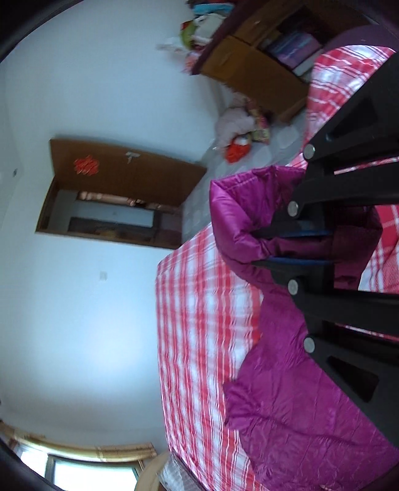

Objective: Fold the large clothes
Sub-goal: 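Carry the held sleeve across the jacket body and lay it down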

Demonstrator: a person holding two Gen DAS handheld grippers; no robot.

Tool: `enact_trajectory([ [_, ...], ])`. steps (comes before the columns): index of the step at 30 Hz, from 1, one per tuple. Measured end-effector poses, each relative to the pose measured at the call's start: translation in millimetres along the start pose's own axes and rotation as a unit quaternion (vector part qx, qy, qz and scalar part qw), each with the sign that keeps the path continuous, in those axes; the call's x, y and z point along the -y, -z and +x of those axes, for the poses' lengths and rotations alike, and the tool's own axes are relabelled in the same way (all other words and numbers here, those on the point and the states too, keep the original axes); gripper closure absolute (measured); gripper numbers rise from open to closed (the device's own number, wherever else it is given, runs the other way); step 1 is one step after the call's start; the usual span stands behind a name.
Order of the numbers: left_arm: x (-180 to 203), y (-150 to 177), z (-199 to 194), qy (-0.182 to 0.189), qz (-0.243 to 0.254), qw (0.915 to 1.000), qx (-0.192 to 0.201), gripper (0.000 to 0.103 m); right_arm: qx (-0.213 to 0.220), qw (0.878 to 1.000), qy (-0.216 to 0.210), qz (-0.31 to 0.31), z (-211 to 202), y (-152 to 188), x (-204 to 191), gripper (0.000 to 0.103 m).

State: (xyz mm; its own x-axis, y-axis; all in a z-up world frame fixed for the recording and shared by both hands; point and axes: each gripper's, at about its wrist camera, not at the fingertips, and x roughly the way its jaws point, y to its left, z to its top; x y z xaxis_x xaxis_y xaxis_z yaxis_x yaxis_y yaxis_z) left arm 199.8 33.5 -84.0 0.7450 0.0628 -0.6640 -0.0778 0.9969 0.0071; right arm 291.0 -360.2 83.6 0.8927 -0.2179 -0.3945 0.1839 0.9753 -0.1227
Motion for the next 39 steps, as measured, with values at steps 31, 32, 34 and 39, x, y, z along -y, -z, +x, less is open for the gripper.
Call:
enact_trajectory([
  [31, -57.2, -1.7, 34.4, -0.047, -0.020, 0.9981, -0.036, 0.001, -0.054, 0.942, -0.222, -0.245, 57.2, 100.0, -364.6, 0.078],
  [32, -55.3, -3.9, 37.4, -0.048, -0.016, 0.9980, -0.038, 0.001, -0.058, 0.942, -0.234, -0.234, 59.9, 102.9, -365.2, 0.068],
  [34, -51.3, -9.2, 41.3, -0.051, -0.007, 0.9979, -0.040, 0.001, -0.076, 0.936, -0.267, -0.217, 62.7, 107.0, -364.9, 0.027],
  [39, -39.0, -32.3, 41.9, -0.053, 0.007, 0.9984, -0.020, 0.001, -0.065, 0.935, -0.302, -0.174, 53.1, 102.2, -327.0, 0.029],
])
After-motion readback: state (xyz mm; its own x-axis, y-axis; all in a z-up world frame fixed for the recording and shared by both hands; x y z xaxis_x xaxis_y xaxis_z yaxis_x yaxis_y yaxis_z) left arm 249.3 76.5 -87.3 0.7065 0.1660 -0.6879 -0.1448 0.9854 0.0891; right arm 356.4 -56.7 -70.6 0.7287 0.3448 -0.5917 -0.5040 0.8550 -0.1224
